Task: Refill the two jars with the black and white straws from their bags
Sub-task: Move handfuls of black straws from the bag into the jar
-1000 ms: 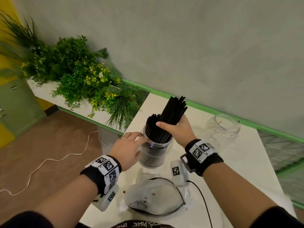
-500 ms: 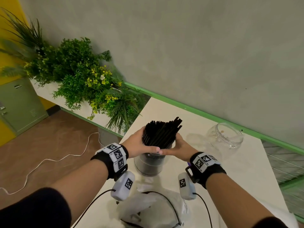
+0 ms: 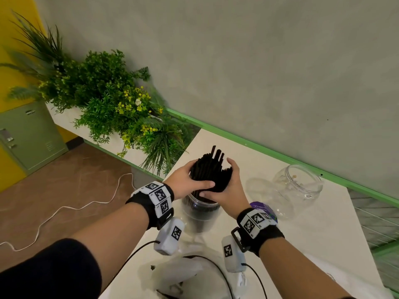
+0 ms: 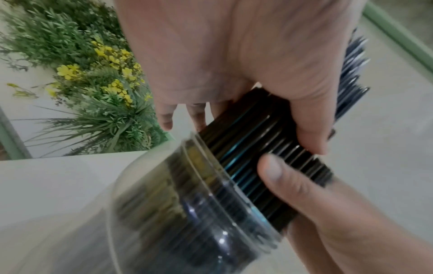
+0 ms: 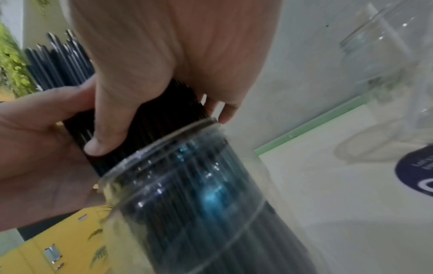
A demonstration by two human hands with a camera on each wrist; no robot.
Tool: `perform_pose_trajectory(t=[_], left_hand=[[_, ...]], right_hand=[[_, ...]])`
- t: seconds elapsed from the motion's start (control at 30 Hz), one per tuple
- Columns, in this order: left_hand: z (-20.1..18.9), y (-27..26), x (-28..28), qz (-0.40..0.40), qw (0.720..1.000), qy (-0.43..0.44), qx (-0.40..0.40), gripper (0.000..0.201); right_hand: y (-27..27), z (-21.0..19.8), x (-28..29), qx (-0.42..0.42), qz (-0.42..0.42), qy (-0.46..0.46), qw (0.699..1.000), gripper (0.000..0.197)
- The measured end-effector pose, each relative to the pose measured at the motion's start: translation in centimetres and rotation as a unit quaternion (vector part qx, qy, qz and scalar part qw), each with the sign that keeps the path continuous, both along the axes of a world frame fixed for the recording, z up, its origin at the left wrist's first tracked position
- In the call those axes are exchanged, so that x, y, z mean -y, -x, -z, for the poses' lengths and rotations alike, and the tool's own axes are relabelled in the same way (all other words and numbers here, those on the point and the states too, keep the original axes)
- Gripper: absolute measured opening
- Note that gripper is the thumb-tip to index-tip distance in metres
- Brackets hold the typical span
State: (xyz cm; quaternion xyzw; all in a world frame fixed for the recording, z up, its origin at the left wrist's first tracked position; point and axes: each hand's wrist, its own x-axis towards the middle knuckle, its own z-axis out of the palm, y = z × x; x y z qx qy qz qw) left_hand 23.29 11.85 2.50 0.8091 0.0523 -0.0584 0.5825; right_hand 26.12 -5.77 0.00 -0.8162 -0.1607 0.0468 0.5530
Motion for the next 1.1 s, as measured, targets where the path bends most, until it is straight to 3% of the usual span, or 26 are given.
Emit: perform_pose_trajectory(t=[0.13, 0.27, 0.37, 0.47, 0.63, 0.8, 0.97, 1.1], left_hand=[[0.4, 0.6, -1.1, 0.011, 0.999, -0.032, 0.009, 0.090], [0.3, 1.2, -1.6, 0.007, 0.997, -0.071, 0.043, 0.083], [-0.5, 1.6, -1.5, 0.008, 0.985, -0.116, 0.128, 0.077], [-1.6, 1.8, -1.0, 0.032, 0.948, -0.215, 0.232, 0.072], [-1.5, 2.3, -0.4, 0.081, 0.873, -0.353, 0.328, 0.051], [0.8, 2.8, -0.2, 0.146, 0.828, -0.495, 0.220, 0.058], [1.0, 3.6, -1.2, 0.112, 0.836, -0.465, 0.270, 0.058], [1.6, 6.3, -4.7, 0.039, 0.877, -0.399, 0.264, 0.055]], right_hand=[[0.4, 1.2, 1.3, 0.032, 0.046, 0.064, 0.996, 0.105], [0.4, 1.3, 2.3, 0.079, 0.044, 0.091, 0.992, 0.090], [0.3, 0.7, 2.7, 0.115, 0.038, 0.093, 0.988, 0.088], [0.3, -0.1, 2.9, 0.135, 0.027, 0.110, 0.984, 0.088], [0.6, -0.4, 2.9, 0.192, -0.002, 0.167, 0.967, 0.075], [1.0, 0.4, 3.0, 0.239, -0.026, 0.250, 0.938, 0.068], [1.6, -1.9, 1.9, 0.291, -0.023, 0.196, 0.936, 0.067], [1.6, -3.4, 0.5, 0.294, -0.089, 0.216, 0.927, 0.060]])
